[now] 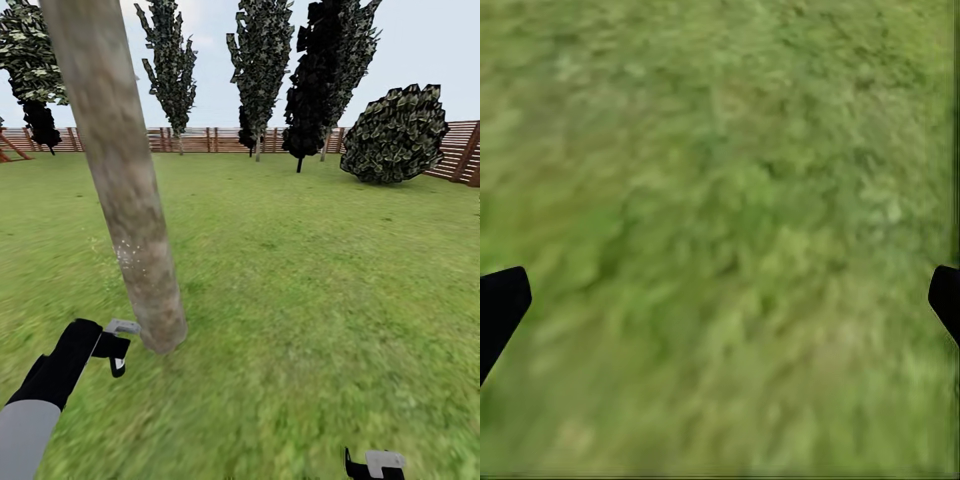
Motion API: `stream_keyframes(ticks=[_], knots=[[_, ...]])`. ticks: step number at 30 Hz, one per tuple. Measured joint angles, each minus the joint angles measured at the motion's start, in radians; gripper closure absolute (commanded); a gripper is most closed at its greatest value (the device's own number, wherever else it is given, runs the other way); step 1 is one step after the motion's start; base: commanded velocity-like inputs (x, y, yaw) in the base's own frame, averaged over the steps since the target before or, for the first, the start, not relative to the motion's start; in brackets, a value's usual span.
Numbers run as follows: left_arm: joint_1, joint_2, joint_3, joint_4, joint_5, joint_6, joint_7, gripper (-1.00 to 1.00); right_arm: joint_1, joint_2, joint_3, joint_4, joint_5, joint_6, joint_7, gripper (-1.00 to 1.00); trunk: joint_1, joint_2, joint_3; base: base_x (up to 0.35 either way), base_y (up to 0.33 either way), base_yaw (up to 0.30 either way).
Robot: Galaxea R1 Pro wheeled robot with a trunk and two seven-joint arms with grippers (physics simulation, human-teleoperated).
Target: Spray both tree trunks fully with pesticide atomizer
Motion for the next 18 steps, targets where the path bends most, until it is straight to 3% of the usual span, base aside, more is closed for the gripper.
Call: stream_keyframes(ticks=[6,12,18], knots=[[0.001,-0.002,0.001,0.000,-0.002,0.003,0.002,1.00,0.000,0.000,0.000,0.000,0.000,0.000,0.000,-1.00,0.000,0.000,0.000,-0.104,-0.237,0.000],[0.001,0.009,0.008,0.003,-0.004,0.003,0.009,1.00,0.000,0.001,0.000,0.001,0.000,0.000,0.000,-1.00,0.000,0.000,0.000,-0.003,-0.033,0.032],[0.001,0.004,0.010,0.027,0.005,-0.001,0.128,1.00,0.000,0.002,0.000,0.002,0.000,0.000,0.000,-1.00,0.000,0.000,0.000,0.000,-0.001,0.252]])
